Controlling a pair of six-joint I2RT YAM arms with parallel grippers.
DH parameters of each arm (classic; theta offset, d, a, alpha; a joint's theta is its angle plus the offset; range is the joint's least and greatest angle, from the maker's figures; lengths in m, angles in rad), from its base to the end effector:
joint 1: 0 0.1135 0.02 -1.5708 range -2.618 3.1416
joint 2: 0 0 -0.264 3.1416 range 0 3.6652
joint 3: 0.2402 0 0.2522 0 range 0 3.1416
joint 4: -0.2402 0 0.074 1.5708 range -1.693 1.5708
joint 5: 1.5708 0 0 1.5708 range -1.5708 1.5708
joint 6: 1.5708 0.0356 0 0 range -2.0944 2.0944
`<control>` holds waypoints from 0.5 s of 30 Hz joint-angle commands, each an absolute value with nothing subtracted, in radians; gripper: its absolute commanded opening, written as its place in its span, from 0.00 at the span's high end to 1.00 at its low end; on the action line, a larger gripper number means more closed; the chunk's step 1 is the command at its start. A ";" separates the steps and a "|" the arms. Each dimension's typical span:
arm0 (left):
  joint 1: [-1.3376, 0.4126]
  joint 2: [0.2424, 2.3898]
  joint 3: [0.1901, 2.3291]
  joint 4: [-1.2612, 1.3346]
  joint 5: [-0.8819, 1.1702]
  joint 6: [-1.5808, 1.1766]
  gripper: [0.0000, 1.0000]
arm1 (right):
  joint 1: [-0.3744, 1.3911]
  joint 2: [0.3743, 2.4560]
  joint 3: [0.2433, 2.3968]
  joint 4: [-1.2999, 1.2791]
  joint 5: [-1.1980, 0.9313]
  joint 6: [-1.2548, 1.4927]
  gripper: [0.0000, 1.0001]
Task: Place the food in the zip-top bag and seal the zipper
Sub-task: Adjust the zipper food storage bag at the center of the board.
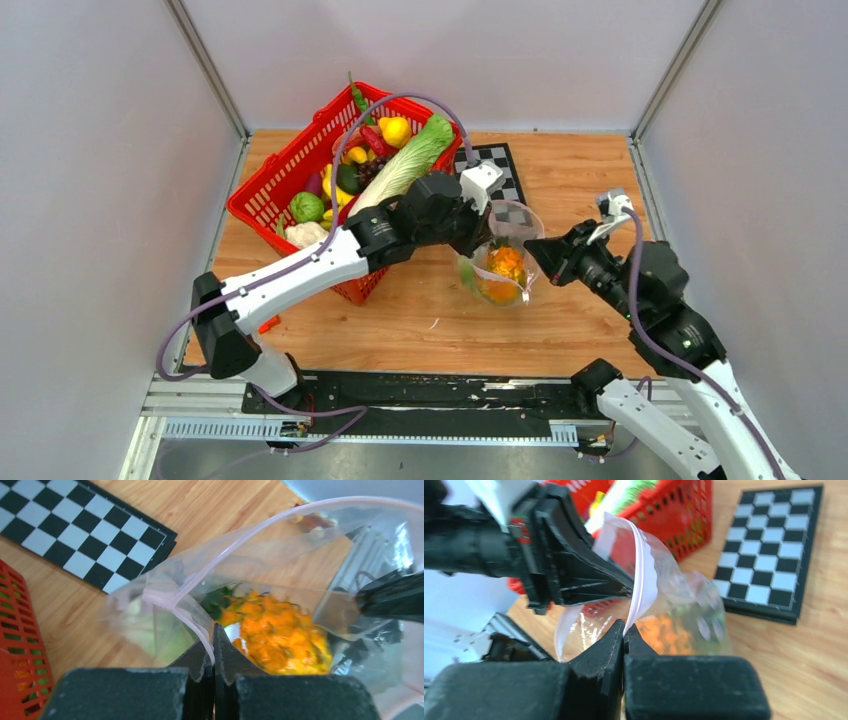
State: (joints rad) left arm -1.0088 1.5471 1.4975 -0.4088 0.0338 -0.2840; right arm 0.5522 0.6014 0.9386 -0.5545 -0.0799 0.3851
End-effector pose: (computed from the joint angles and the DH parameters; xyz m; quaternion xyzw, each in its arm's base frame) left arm 0.1906 -0.3050 0.3767 0.3094 0.7908 -0.3294 0.4127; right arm 0.1011 0.0657 0.3769 -0.0899 0.7742 0.3104 0.5442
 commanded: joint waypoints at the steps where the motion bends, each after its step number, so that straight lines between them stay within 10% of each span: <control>1: -1.010 1.497 1.536 -0.459 0.097 -0.203 1.00 | 0.554 0.678 1.078 -0.535 -0.193 0.321 1.00; 15: -1.003 1.425 1.462 -0.246 -0.046 -0.273 1.00 | 0.553 0.577 1.007 -0.337 -0.057 0.275 1.00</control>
